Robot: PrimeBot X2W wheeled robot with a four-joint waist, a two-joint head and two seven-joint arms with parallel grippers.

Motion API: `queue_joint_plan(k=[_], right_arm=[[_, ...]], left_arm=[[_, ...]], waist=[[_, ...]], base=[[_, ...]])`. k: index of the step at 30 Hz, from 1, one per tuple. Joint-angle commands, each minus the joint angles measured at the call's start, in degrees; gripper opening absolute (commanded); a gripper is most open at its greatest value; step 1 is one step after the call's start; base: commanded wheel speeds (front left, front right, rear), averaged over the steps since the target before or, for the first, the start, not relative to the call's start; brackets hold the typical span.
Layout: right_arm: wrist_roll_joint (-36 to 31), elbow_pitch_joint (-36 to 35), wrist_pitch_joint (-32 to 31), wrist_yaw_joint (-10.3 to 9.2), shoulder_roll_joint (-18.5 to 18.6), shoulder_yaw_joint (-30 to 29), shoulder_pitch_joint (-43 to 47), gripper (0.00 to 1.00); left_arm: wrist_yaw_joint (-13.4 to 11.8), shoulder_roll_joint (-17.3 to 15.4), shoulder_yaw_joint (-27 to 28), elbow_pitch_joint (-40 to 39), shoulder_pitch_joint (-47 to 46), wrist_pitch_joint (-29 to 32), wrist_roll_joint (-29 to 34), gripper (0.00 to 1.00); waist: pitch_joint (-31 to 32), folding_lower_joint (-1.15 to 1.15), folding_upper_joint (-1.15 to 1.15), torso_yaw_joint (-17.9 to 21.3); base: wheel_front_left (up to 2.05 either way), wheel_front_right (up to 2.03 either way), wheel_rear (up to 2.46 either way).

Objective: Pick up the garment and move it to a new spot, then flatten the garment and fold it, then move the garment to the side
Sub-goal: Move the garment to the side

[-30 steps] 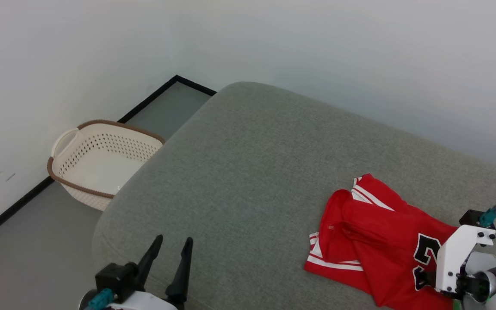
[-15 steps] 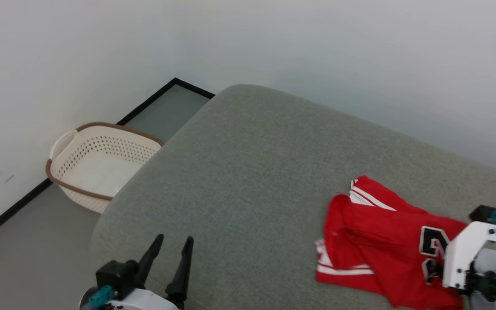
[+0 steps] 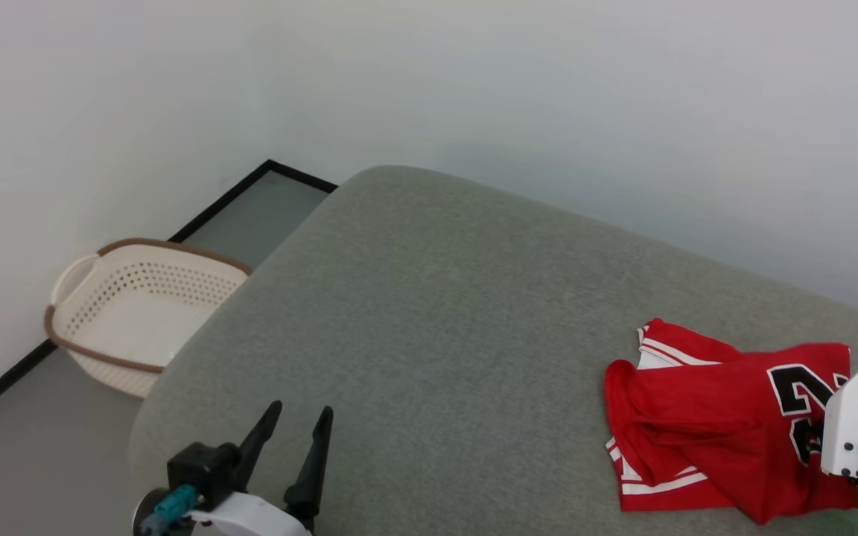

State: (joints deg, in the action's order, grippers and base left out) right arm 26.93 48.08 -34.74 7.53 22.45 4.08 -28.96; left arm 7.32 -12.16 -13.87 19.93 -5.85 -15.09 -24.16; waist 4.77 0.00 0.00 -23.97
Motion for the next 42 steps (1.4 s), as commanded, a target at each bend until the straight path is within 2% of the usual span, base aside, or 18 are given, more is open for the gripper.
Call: queue_joint_plan(k=[1, 9, 16, 42], right_arm=[[0.2, -0.55, 0.5, -0.1, 0.2, 0.64, -0.59, 0.0], [1.91, -3.04, 2.63, -0.1, 4.18, 4.67, -2.53, 0.0], [3.54, -3.22, 2.48, -0.1, 6.14, 6.9, -4.41, 0.0], [4.73, -8.76, 2.27, -0.1, 18.11, 13.48, -17.43, 0.0]], left_arm=[[0.25, 0.17, 0.09, 0.19, -0.53, 0.0, 0.36, 1.0], [0.25, -0.06, -1.12, -0.08, -2.6, 0.0, 0.29, 1.0], [0.25, -0.78, -3.76, -0.49, -4.54, 0.0, -0.83, 1.0], [0.25, -3.65, -8.89, -2.15, -17.47, 0.0, -0.7, 1.0]], waist=[[0.05, 0.0, 0.0, 1.16], [-1.26, 0.0, 0.0, 5.07], [-2.76, 0.0, 0.0, 8.56], [-17.02, 0.0, 0.0, 25.04]], base=[[0.0, 0.0, 0.0], [0.0, 0.0, 0.0], [0.0, 0.0, 0.0], [0.0, 0.0, 0.0]])
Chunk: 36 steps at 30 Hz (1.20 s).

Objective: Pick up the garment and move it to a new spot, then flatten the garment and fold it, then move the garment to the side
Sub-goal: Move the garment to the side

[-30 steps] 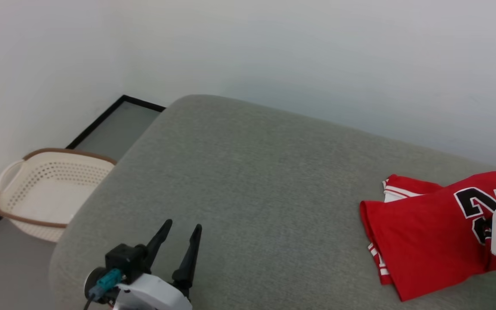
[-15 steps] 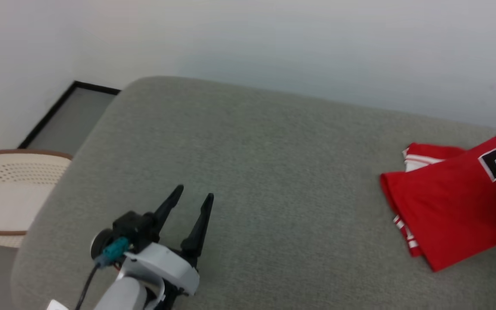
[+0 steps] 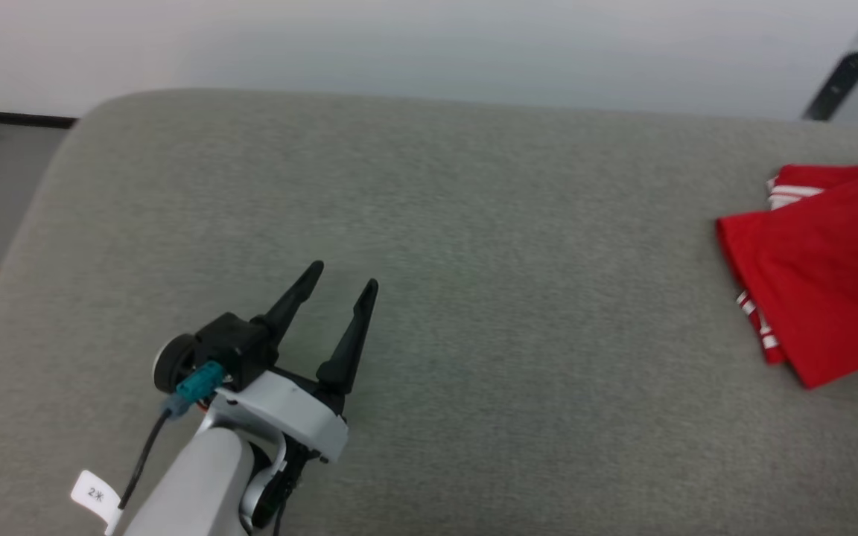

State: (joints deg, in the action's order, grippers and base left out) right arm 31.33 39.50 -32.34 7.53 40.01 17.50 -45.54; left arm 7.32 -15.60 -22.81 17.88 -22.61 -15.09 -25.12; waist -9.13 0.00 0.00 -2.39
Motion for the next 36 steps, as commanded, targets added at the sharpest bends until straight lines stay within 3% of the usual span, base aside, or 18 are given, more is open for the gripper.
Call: queue_joint_plan(k=[1, 23, 36], right_arm=[[0.41, -0.58, -0.18, -0.1, 1.1, 0.4, -1.24, 0.0], [4.48, -7.48, -0.75, -0.11, 8.36, 5.31, -8.07, 0.0], [5.32, -8.19, -3.25, -0.11, 7.93, 7.57, -7.96, 0.0]], left_arm=[[0.25, -0.21, -0.01, -0.2, -0.96, 0.0, 0.26, 1.0], [0.25, -2.42, -3.93, -0.71, -9.46, 0.0, -0.49, 1.0], [0.25, -2.13, -7.08, 0.13, -14.3, 0.0, -0.62, 1.0]], waist=[[-3.41, 0.0, 0.0, 3.96], [-10.57, 0.0, 0.0, 12.83], [-15.25, 0.0, 0.0, 14.47]], base=[[0.0, 0.0, 0.0], [0.0, 0.0, 0.0], [0.0, 0.0, 0.0]])
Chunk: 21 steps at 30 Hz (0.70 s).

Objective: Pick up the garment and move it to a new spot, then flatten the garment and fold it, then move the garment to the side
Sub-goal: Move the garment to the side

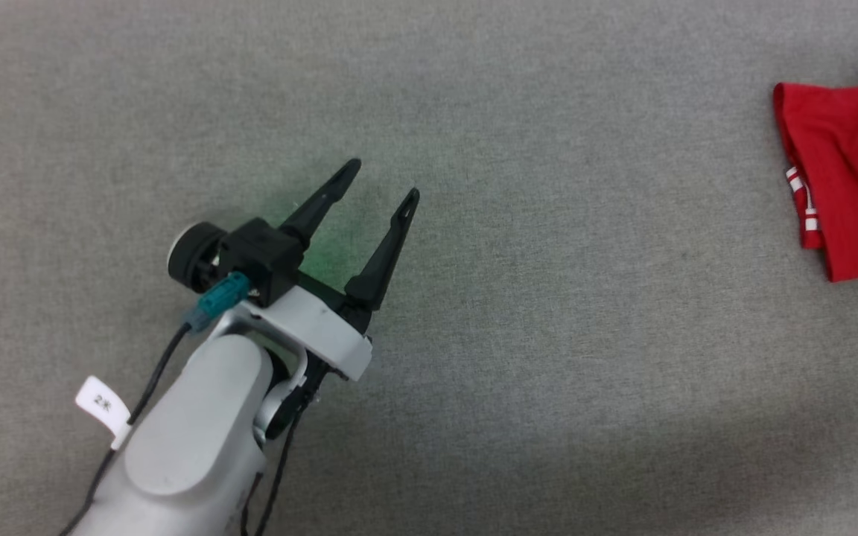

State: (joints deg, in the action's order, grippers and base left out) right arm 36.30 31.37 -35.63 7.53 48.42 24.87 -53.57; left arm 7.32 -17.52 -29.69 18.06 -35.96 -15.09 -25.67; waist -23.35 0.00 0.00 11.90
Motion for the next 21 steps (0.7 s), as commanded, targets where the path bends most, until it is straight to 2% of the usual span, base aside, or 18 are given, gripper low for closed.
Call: queue_joint_plan(k=[1, 11, 21], right_arm=[[-0.16, 0.1, -0.07, -0.11, -0.52, 0.46, 0.03, 0.0], [-4.3, 3.93, -2.31, -0.11, -3.32, 2.97, -0.84, 0.0], [-8.0, 11.89, -4.85, -0.11, -6.92, 0.98, -3.63, 0.0]], left_arm=[[0.25, -0.37, -0.4, -0.06, -1.26, 0.01, -0.13, 1.0], [0.26, -0.91, -1.47, 0.02, -3.12, 0.0, -0.58, 1.0], [0.26, -0.81, -1.85, 0.43, -2.63, 0.0, -0.96, 1.0]], waist=[[-1.39, 0.0, 0.0, 0.07], [-3.23, 0.0, 0.0, -0.73], [-2.81, 0.0, 0.0, -1.48]], base=[[0.0, 0.0, 0.0], [0.0, 0.0, 0.0], [0.0, 0.0, 0.0]])
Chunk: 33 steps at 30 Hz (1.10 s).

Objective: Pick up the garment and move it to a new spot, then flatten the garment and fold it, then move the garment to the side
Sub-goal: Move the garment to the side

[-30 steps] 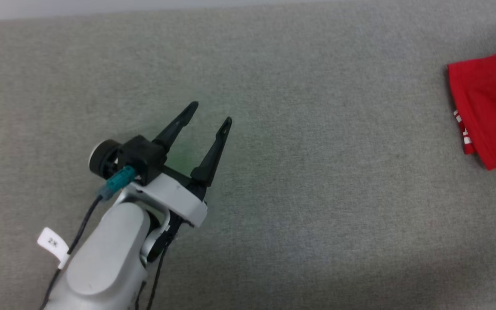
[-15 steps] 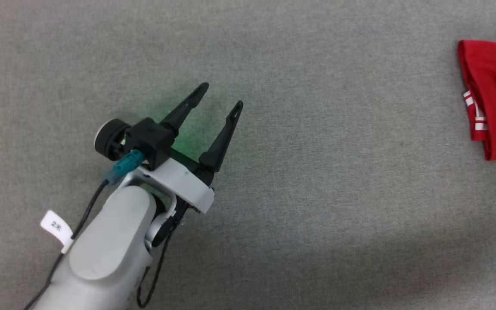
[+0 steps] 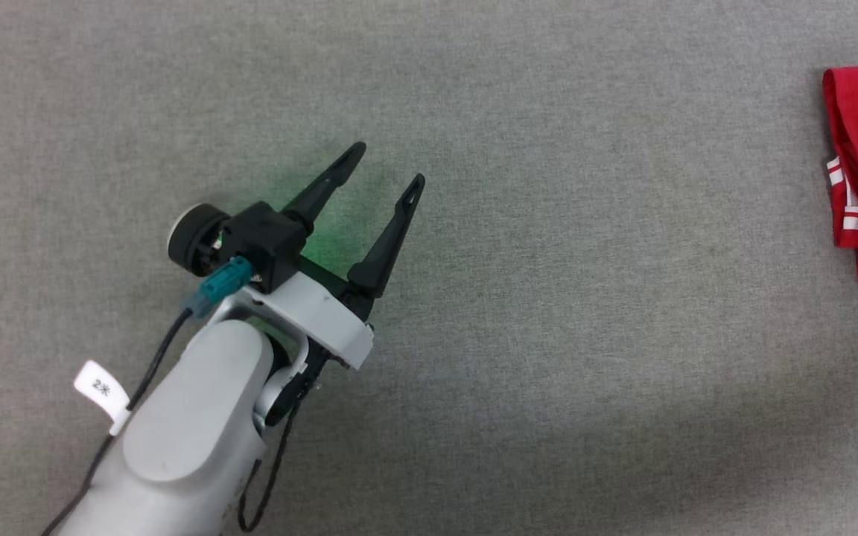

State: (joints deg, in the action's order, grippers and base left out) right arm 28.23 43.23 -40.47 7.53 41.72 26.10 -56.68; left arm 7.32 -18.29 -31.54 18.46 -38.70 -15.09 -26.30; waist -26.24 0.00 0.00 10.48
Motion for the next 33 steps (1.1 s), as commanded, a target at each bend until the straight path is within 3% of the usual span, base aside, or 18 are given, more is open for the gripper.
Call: queue_joint_plan(k=[1, 14, 15, 17, 18, 24, 33], right_arm=[[-0.52, 0.85, -0.39, -0.11, -0.62, -0.52, -0.71, 0.0], [-3.66, 12.69, 1.31, -0.11, -5.95, -6.08, -2.38, 0.0], [-4.17, 13.62, 1.66, -0.11, -6.18, -6.46, -2.59, 0.08], [-5.04, 14.99, 2.83, -0.11, -6.59, -7.13, -3.06, 0.38], [-5.58, 15.59, 3.51, -0.11, -6.75, -7.53, -3.4, 1.0], [-9.3, 19.9, 3.78, -0.11, -6.89, -8.03, -4.95, 1.0], [-16.87, 25.48, 3.91, -0.11, -4.09, -9.48, -7.35, 1.0]], left_arm=[[0.26, 0.07, 0.01, 0.04, 0.23, 0.0, -0.39, 1.0], [0.26, 0.67, -0.64, 0.3, 0.65, 0.0, -0.93, 1.0], [0.26, 0.74, -0.75, 0.39, 0.74, 0.0, -0.93, 1.0], [0.26, 0.81, -0.62, 0.47, 1.0, 0.0, -1.18, 1.0], [0.26, 0.79, -0.66, 0.56, 1.2, 0.0, -1.13, 1.0], [0.26, 1.05, -0.2, 1.01, 2.98, 0.0, -1.62, 1.0], [0.26, 0.89, 2.2, 0.94, 7.86, 0.01, -2.55, 1.0]], waist=[[0.17, 0.0, 0.0, -0.12], [0.85, 0.0, 0.0, -1.61], [1.05, 0.0, 0.0, -1.78], [1.53, 0.0, 0.0, -1.97], [1.87, 0.0, 0.0, -2.06], [5.43, 0.0, 0.0, -2.11], [13.73, 0.0, 0.0, -1.82]], base=[[0.0, 0.0, 0.0], [0.0, 0.0, 0.0], [0.0, 0.0, 0.0], [0.0, 0.0, 0.0], [0.0, 0.0, 0.0], [0.0, 0.0, 0.0], [0.0, 0.0, 0.0]])
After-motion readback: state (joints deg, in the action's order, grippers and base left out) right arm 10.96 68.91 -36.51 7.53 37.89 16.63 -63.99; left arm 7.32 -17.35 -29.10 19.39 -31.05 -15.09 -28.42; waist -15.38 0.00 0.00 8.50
